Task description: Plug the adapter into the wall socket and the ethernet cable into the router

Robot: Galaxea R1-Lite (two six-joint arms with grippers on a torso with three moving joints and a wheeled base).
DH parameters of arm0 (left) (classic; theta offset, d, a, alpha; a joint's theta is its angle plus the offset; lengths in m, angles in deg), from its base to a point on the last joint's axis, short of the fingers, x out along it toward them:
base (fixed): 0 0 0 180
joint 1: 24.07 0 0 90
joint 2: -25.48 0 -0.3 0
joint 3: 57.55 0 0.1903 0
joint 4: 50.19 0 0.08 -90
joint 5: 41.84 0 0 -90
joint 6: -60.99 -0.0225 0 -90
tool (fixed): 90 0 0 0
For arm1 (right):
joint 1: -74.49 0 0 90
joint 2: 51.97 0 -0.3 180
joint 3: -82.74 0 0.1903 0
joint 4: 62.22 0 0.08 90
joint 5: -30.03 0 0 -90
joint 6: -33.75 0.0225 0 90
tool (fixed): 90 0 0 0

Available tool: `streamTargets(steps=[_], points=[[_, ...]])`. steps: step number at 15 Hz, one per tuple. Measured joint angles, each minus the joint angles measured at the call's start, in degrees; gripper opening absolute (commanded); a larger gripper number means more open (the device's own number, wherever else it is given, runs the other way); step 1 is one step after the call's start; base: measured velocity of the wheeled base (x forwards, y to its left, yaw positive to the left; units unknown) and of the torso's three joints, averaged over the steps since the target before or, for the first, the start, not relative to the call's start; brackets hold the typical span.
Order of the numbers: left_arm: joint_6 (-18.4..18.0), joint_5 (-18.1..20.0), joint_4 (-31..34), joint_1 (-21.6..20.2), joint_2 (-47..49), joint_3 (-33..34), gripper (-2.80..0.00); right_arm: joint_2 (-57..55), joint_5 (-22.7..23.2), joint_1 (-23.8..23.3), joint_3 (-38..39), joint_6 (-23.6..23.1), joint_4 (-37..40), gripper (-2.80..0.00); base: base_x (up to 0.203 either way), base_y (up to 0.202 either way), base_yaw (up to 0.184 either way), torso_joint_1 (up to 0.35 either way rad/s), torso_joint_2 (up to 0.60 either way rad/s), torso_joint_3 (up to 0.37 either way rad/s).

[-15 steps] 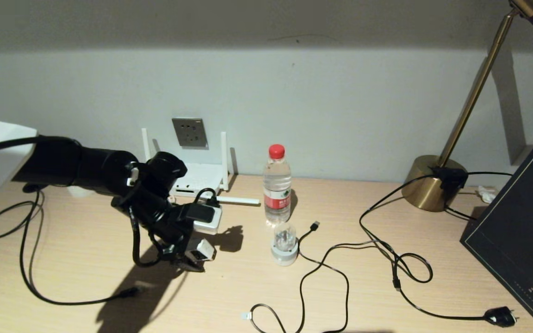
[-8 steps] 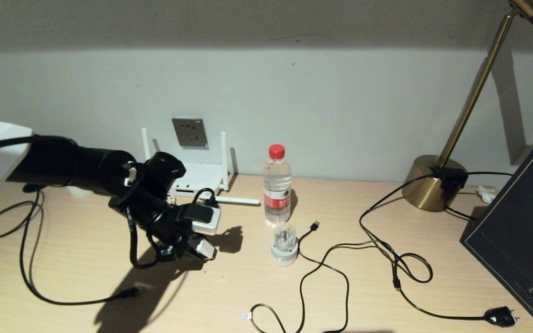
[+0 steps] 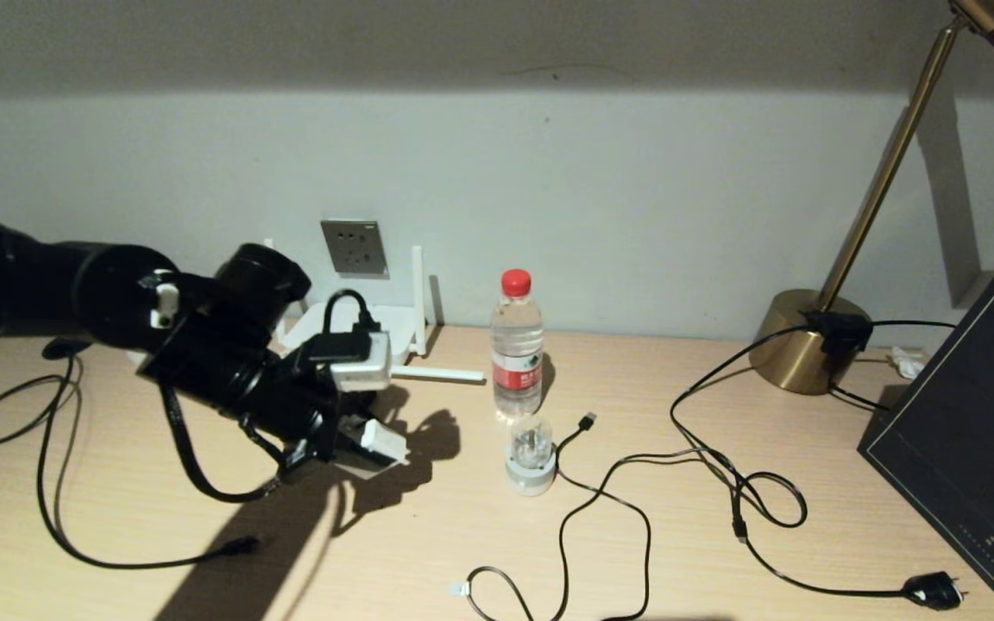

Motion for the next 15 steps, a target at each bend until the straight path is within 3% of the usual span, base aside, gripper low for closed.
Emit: streamTargets(steps=[2, 4, 6, 8, 11, 13, 15], points=[[15.32, 3.4, -1.78, -1.07, -6.4, -1.26, -2.8, 0.0, -0.02, -0.02, 0.0, 0.02, 0.0, -2.8, 0.0, 0.0, 0.0, 0.0, 0.0, 0.0], [30.85, 4.89, -6.8, -5.32, -11.39, -1.72, -2.8, 0.0, 0.0, 0.0, 0.0, 0.04, -0.02, -2.8, 0.0, 0.0, 0.0, 0.0, 0.0, 0.0], [44.22, 4.8, -17.24, -10.87, -13.41, 0.3, -2.8, 0.0, 0.0, 0.0, 0.0, 0.02, 0.02, -2.8, 0.0, 0.0, 0.0, 0.0, 0.0, 0.0], [50.68, 3.66, -31.69, -15.0, -13.38, 8.38, -2.8, 0.0, -0.02, 0.0, 0.0, 0.02, 0.0, -2.8, 0.0, 0.0, 0.0, 0.0, 0.0, 0.0], [54.63, -0.61, -59.07, -18.19, -9.92, 23.94, -2.8, 0.0, 0.0, -0.01, 0.0, 0.02, 0.0, -2.8, 0.0, 0.0, 0.0, 0.0, 0.0, 0.0], [57.25, -5.9, -77.57, -18.11, -4.76, 28.88, -2.8, 0.0, 0.0, 0.0, 0.0, 0.04, 0.0, -2.8, 0.0, 0.0, 0.0, 0.0, 0.0, 0.0], [59.93, -11.9, -92.42, -16.75, 1.09, 28.92, -2.8, 0.0, 0.0, 0.0, 0.0, 0.0, 0.0, -2.8, 0.0, 0.0, 0.0, 0.0, 0.0, 0.0]])
